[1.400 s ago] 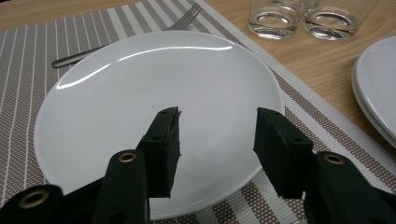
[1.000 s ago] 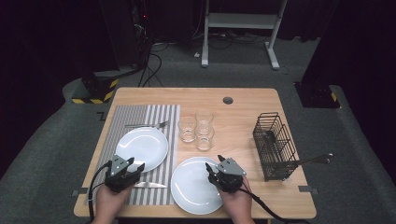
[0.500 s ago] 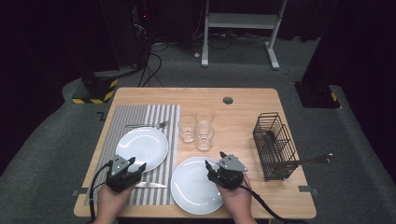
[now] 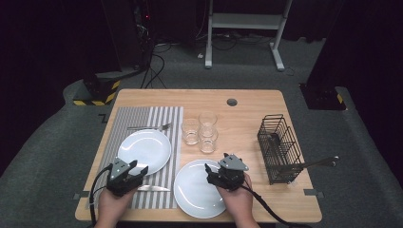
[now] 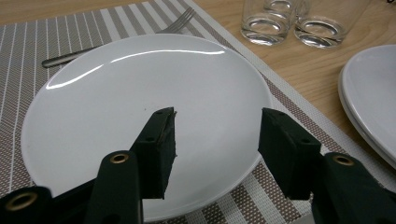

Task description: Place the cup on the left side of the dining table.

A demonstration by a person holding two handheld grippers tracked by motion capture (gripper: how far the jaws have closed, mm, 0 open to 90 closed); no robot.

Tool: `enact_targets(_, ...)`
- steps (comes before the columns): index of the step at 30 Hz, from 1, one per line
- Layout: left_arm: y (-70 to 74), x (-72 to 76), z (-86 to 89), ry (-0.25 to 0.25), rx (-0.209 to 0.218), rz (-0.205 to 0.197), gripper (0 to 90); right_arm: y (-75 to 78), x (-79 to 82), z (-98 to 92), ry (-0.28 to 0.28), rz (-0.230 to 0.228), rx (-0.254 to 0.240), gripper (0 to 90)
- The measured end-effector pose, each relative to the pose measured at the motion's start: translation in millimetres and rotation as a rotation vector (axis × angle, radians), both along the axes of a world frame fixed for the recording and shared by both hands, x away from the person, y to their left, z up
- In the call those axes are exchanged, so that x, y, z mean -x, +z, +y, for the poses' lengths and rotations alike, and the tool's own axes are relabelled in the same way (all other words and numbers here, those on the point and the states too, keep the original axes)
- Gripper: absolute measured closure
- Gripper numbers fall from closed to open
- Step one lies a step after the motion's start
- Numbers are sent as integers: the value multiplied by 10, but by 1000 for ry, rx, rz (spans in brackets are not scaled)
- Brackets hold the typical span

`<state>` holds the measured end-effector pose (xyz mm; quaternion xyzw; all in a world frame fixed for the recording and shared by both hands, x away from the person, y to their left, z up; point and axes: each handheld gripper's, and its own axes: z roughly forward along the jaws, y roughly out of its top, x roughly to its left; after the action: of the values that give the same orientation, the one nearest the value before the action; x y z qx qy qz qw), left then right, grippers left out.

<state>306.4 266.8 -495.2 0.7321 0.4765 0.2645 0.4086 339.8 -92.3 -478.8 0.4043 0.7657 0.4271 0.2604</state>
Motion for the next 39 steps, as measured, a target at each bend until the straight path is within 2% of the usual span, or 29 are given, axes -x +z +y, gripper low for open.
enact_targets(1, 6, 1, 6, 3, -8, 0, 463, 0, 0, 0, 0, 0, 0, 201)
enact_targets(4, 18, 5, 49, 16, 29, 4, 463, 23, -31, 16, -2, 1, -10, 184)
enact_targets(5, 17, 14, 55, 16, 23, 2, 463, 23, -37, 19, -5, 6, -14, 180)
enact_targets(6, 5, 12, 61, 14, 0, -1, 463, 26, -76, 29, -1, 9, -17, 169)
enact_targets(10, -13, -13, 69, 14, 11, 11, 462, 34, -141, 52, -1, 0, -13, 142)
enact_targets(12, -15, -8, 63, 13, -2, 7, 462, 36, -191, 55, -8, 11, -28, 142)
enact_targets(19, -18, -18, 55, -5, 7, 19, 449, 51, -302, 88, -6, 17, -21, 139)
enact_targets(21, -2, -14, 55, -22, 21, 23, 448, 61, -336, 93, -6, 15, -20, 139)
enact_targets(24, 3, -5, 53, -26, 6, 17, 445, 65, -403, 96, -17, 18, -23, 139)
enact_targets(33, -4, -10, 105, -17, 15, 20, 443, 69, -479, 90, -24, 9, -21, 139)
enact_targets(39, 1, -24, 107, -17, 26, 19, 440, 48, -626, 109, -33, 32, -20, 141)
